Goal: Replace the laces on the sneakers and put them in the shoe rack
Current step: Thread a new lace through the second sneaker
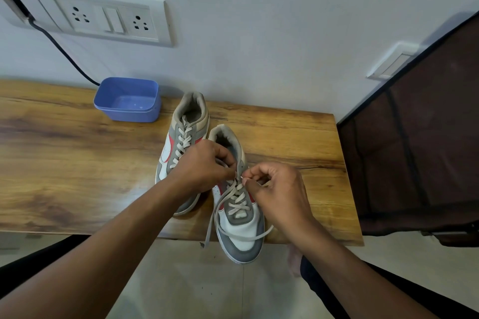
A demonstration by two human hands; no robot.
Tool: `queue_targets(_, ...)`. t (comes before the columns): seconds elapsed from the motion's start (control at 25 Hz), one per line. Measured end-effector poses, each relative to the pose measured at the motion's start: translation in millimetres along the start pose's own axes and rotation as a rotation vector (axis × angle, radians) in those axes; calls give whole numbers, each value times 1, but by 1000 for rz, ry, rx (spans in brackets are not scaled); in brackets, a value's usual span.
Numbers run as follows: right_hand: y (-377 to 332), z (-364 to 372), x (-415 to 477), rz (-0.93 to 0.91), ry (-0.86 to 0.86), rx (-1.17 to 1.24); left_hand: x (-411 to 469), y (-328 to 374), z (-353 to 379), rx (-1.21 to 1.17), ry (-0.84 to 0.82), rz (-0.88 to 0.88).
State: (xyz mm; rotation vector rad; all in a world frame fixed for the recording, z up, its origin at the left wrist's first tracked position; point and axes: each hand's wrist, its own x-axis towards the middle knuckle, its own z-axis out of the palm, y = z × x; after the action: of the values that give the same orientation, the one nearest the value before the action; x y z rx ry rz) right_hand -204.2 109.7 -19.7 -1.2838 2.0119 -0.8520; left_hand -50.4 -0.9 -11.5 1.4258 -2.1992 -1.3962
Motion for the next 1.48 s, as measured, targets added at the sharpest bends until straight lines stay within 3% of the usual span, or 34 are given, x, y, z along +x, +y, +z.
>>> queue_targets(0.36, -6, 10, -2, 140, 79, 144, 1, 0, -1, -40, -27, -32)
queue_targets(0.64, -11, 5, -7, -137, 168, -278, 1, 1, -1, -72, -53, -2)
queue_targets(0.72, -13, 6, -6, -124, 173, -285, 1, 2, 0, -69, -59, 13)
queue_targets(0.84, -11, 5, 3, 133, 141, 92, 1, 1, 1, -76, -53, 18)
queue_targets(0.92, -10, 4, 3, 203, 137, 226, 1, 0, 0, -80, -56, 17)
queue_targets(1.04, -11, 0, 4, 142, 82, 165, 2, 1, -1, -44, -62, 22)
queue_targets(1.24, -10, -11, 18, 216, -48, 161, -1, 7, 6, 138, -17, 41)
queue_targets(1.48, -11, -19, 34, 121, -178, 88, -1, 4, 5, 80, -40, 9)
